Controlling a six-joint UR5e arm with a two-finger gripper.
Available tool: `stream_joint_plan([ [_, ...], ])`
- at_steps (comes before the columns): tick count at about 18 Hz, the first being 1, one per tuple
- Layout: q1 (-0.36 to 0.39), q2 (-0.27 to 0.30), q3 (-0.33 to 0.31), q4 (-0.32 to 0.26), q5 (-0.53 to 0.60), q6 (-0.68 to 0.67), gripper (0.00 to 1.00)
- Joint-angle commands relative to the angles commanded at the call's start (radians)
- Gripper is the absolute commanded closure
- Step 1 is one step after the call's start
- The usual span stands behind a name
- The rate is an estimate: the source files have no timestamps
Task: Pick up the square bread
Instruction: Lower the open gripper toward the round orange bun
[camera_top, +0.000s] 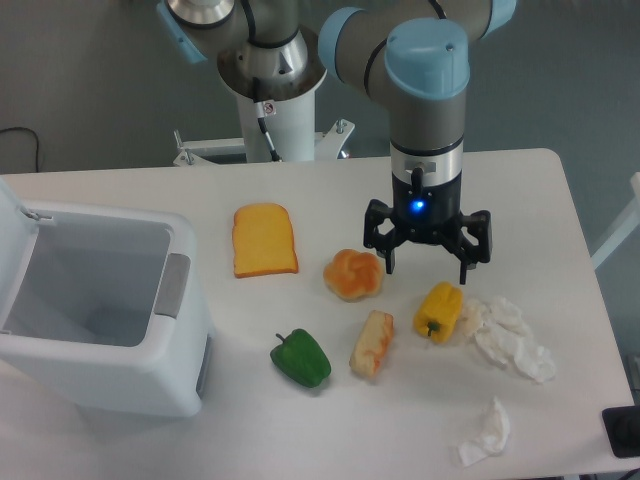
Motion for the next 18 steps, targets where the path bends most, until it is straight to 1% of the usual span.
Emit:
stream_joint_plan([
  [18, 0.003, 0.002, 0.000, 0.000, -0.011, 0.002, 0.00],
])
